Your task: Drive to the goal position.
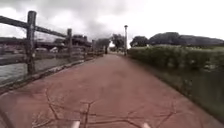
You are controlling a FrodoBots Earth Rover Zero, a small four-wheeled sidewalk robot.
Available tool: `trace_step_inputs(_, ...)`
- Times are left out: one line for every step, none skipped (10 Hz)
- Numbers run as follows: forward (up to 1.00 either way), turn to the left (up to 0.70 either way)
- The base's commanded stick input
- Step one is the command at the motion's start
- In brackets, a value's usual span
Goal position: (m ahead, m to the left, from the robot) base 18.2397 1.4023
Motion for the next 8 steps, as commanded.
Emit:
trace_step_inputs(0.70, 0.00)
trace_step_inputs(0.70, 0.00)
trace_step_inputs(0.70, 0.00)
trace_step_inputs(0.70, 0.00)
trace_step_inputs(0.70, 0.00)
trace_step_inputs(0.70, 0.00)
trace_step_inputs(0.70, 0.00)
trace_step_inputs(0.70, 0.00)
